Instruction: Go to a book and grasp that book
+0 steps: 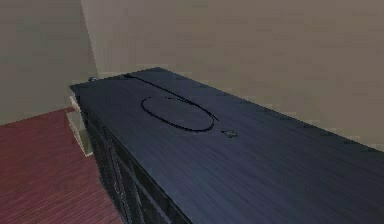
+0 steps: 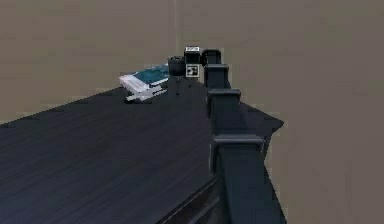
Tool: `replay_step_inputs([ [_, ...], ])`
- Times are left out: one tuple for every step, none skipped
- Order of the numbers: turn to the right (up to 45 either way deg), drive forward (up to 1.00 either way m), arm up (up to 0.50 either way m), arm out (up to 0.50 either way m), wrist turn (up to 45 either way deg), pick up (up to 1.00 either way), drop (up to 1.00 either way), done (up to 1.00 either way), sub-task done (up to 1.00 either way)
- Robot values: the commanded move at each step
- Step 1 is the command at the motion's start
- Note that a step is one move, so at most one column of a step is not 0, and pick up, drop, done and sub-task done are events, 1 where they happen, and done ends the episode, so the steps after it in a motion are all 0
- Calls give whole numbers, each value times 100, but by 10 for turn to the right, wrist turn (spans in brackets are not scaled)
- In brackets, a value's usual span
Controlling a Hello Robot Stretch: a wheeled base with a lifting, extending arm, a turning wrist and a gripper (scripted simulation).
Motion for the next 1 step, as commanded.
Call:
replay_step_inputs([
  [0,0,0,0,0,0,0,100,0],
])
